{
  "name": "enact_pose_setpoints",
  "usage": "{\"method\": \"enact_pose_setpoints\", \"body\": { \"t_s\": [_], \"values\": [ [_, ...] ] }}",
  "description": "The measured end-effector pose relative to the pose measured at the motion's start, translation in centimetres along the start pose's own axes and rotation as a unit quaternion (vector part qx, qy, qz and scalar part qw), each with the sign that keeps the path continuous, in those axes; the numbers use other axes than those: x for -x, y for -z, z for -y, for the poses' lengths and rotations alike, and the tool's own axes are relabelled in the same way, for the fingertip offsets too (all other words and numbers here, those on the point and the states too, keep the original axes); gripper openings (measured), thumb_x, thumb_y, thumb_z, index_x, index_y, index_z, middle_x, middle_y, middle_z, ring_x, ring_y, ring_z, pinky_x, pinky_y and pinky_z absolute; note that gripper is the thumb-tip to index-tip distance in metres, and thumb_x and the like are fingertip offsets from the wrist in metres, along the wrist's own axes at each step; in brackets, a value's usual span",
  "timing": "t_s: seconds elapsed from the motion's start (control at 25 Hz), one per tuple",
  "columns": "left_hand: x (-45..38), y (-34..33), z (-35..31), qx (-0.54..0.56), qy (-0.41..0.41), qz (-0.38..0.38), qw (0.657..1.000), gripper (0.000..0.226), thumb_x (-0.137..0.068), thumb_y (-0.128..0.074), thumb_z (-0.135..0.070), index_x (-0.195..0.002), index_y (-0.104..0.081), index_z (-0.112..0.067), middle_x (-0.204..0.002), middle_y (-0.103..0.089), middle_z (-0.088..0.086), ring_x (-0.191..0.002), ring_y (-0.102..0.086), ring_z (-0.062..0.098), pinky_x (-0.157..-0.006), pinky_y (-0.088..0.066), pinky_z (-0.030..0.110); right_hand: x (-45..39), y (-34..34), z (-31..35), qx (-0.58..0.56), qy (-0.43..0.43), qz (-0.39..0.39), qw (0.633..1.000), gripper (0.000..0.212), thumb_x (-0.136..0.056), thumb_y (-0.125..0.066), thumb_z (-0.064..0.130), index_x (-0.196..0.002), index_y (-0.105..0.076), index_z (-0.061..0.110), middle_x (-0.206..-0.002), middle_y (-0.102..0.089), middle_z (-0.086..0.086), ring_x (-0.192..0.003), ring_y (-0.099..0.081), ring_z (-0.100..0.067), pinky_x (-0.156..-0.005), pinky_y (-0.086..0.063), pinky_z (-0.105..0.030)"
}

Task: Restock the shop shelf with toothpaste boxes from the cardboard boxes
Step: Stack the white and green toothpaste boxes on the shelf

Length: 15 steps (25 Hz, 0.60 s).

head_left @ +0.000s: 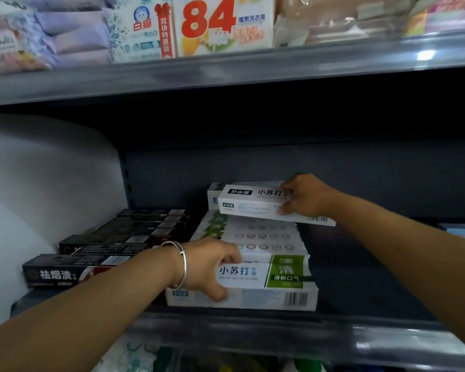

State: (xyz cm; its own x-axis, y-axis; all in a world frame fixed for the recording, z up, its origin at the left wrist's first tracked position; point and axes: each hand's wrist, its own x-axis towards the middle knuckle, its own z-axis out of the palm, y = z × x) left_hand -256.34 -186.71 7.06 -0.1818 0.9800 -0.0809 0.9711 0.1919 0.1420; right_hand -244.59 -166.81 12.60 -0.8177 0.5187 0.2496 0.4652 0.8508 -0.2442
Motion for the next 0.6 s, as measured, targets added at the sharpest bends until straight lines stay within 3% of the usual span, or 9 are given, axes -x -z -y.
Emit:
{"method": "enact_pose_setpoints", "body": {
  "t_s": [0.12,0.24,0.36,0.48,0.6],
  "values": [
    [-0.2,-0.1,0.6,-0.065,-0.02,0.018,0.997,0.067,-0.074,-0.071,-0.038,-0.133,-0.042,-0.028,-0.126,-0.05,-0.008,-0.114,-0.048,0.011,-0.101,-0.044,0.031,-1.8,-1.4,0.0,-0.001,0.004,0.008,1.0,0.057,-0.084,-0.068,0.026,-0.134,-0.048,0.007,-0.129,-0.051,-0.008,-0.118,-0.051,-0.022,-0.097,-0.042,-0.027],
    [-0.3,-0.1,1.1,-0.099,-0.059,0.014,0.993,0.068,-0.079,-0.067,-0.041,-0.139,-0.039,-0.025,-0.127,-0.048,-0.006,-0.115,-0.044,0.012,-0.101,-0.041,0.029,-3.5,-3.2,0.0,-0.005,0.008,0.008,1.0,0.055,-0.085,-0.068,0.024,-0.133,-0.049,0.007,-0.131,-0.05,-0.008,-0.12,-0.05,-0.022,-0.098,-0.041,-0.025],
    [0.0,0.1,1.5,-0.125,-0.099,-0.005,0.987,0.066,-0.081,-0.062,-0.047,-0.139,-0.038,-0.027,-0.125,-0.042,-0.009,-0.112,-0.04,0.008,-0.095,-0.038,0.02,-4.7,-4.7,0.1,0.011,0.025,0.002,1.0,0.052,-0.087,-0.064,0.026,-0.134,-0.049,0.009,-0.13,-0.048,-0.009,-0.122,-0.046,-0.023,-0.1,-0.038,-0.025],
    [-0.2,0.6,1.6,-0.157,-0.13,-0.037,0.978,0.062,-0.08,-0.057,-0.058,-0.134,-0.046,-0.028,-0.118,-0.04,-0.01,-0.108,-0.034,0.005,-0.095,-0.038,0.023,-5.7,-5.8,0.1,0.021,0.048,0.005,0.999,0.051,-0.09,-0.059,0.027,-0.137,-0.046,0.012,-0.13,-0.046,-0.01,-0.125,-0.041,-0.025,-0.106,-0.036,-0.03],
    [-1.1,0.7,1.4,-0.103,-0.114,-0.071,0.986,0.06,-0.08,-0.055,-0.06,-0.131,-0.049,-0.03,-0.113,-0.042,-0.013,-0.108,-0.034,0.002,-0.096,-0.036,0.021,-6.5,-6.9,0.0,0.024,0.057,0.019,0.998,0.049,-0.094,-0.052,0.025,-0.14,-0.043,0.011,-0.138,-0.044,-0.012,-0.128,-0.039,-0.026,-0.109,-0.034,-0.033]
  ]
}}
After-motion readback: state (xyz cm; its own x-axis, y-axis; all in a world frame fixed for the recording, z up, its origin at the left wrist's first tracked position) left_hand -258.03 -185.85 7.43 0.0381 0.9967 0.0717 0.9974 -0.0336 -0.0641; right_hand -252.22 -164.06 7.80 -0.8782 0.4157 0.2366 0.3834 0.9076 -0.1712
